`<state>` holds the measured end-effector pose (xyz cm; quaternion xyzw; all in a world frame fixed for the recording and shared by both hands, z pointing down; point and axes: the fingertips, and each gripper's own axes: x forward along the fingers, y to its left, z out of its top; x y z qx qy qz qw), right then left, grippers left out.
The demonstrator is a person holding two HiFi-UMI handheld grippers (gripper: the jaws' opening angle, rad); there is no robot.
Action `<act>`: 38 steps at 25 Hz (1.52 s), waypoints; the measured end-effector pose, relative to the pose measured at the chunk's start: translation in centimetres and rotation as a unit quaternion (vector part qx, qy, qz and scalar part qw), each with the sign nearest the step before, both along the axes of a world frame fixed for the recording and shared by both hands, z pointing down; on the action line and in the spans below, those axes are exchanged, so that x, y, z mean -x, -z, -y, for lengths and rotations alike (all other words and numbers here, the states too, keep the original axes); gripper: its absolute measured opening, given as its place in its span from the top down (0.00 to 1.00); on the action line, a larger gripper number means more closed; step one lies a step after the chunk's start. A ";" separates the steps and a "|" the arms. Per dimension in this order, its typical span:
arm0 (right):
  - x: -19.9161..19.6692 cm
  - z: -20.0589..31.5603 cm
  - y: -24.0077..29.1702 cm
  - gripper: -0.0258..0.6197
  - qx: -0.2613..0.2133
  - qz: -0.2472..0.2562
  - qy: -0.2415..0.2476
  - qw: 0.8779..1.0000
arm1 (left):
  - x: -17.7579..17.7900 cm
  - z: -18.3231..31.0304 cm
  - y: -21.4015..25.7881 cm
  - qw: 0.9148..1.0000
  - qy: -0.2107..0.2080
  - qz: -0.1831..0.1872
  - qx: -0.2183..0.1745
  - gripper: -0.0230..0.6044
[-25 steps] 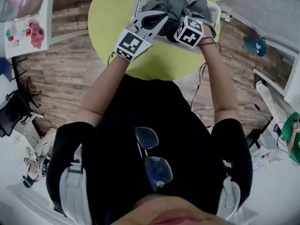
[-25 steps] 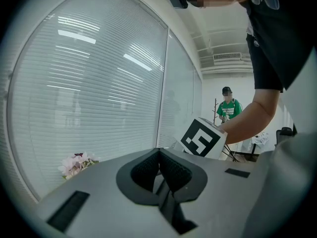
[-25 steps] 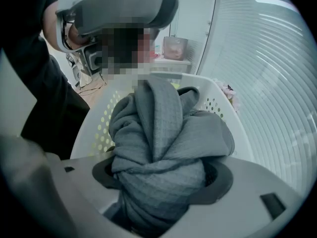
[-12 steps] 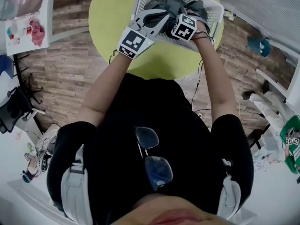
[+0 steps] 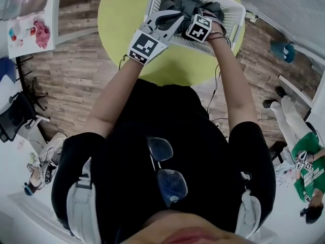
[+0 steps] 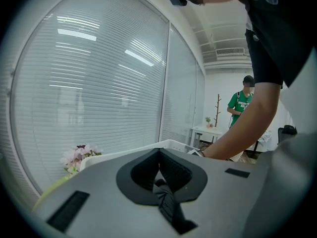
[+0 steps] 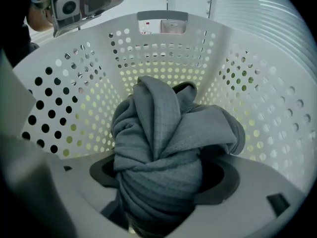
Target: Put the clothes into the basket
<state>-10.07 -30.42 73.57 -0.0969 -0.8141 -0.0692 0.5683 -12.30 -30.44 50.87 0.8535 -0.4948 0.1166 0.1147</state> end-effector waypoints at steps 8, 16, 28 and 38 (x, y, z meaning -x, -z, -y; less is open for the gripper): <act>-0.2 0.6 0.7 0.31 -0.004 0.000 -0.027 1.000 | -0.1 -0.7 0.4 1.000 -0.008 0.000 -0.005 0.95; -0.9 1.1 5.5 0.31 0.000 0.020 -0.060 0.998 | -0.2 -1.7 1.8 1.000 -0.022 0.001 -0.017 0.95; -1.1 -1.0 20.0 0.31 0.004 0.191 -0.176 0.966 | 0.1 -4.3 6.1 0.998 -0.044 -0.020 -0.046 0.95; -1.9 -5.6 30.2 0.34 -0.002 0.369 -0.255 0.894 | 0.5 -7.9 9.8 0.994 -0.074 -0.032 -0.067 0.95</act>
